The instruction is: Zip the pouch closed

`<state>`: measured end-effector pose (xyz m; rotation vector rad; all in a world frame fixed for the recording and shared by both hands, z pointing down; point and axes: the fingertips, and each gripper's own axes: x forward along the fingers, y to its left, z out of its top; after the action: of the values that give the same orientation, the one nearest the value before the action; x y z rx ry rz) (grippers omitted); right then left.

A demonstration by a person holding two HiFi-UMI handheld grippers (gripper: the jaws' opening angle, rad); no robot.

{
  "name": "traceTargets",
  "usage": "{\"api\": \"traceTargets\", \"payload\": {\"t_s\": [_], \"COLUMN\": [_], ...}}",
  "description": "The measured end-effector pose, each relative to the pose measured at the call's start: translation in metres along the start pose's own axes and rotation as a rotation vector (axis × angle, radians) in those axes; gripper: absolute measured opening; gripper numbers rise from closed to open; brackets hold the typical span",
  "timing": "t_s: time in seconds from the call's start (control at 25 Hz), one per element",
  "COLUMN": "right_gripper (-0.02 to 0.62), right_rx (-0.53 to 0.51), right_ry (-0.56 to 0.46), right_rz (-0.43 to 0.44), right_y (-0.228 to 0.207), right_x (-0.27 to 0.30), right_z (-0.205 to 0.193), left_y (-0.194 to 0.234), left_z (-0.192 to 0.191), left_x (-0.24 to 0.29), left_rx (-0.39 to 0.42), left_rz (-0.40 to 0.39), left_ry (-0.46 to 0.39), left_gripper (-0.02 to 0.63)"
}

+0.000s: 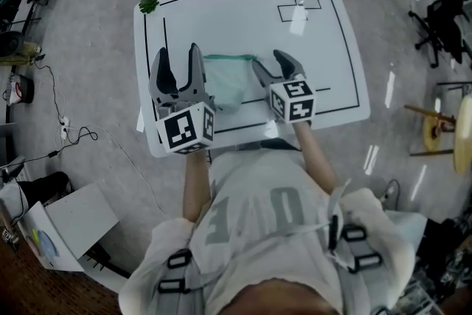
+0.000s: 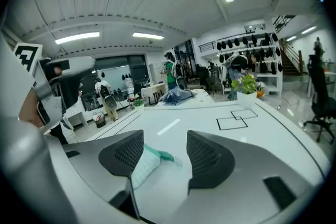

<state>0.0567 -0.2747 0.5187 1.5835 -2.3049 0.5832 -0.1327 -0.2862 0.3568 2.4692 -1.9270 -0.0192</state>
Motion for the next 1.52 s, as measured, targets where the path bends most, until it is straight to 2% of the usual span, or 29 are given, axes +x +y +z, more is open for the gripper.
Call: {"api": "traceTargets", "payload": {"t_s": [0.16, 0.28, 0.44, 0.76, 1.24, 1.44, 1.52], "right_gripper": [0.247, 0.233, 0.189, 0.147, 0.136, 0.041, 0.023], "right_rx": [0.029, 0.076, 0.104, 0.053, -0.095, -0.128, -0.127], "right_ry": [0.122, 0.215, 0.280, 0.346, 0.414, 0.423, 0.427], "right_rz": [0.005, 0.052, 0.069, 0.131, 0.060, 0.053, 0.064], "right_y": [-0.012, -0.016, -0.023, -0.018, -0.029, -0.026, -0.024], "right_x": [0.023, 0.036, 0.043, 0.048, 0.059, 0.057, 0.055], "right_z": [-0.033, -0.054, -0.070, -0.081, -0.081, -0.080, -0.081], "left_y": [0.003, 0.007, 0.010, 0.004, 0.006, 0.007, 0.005], "left_z": [-0.004, -0.007, -0.011, -0.022, -0.026, -0.030, -0.030], "left_x": [0.007, 0.012, 0.016, 0.019, 0.013, 0.010, 0.008], "left_rx": [-0.002, -0.003, -0.008, -0.012, 0.002, 0.002, 0.003], "left_rz": [0.011, 0.026, 0.042, 0.045, 0.062, 0.064, 0.060], "left_ry": [0.018, 0.029, 0.041, 0.068, 0.089, 0.098, 0.101], "left_gripper": [0.236, 0.236, 0.236, 0.235, 0.236, 0.235, 0.236]}}
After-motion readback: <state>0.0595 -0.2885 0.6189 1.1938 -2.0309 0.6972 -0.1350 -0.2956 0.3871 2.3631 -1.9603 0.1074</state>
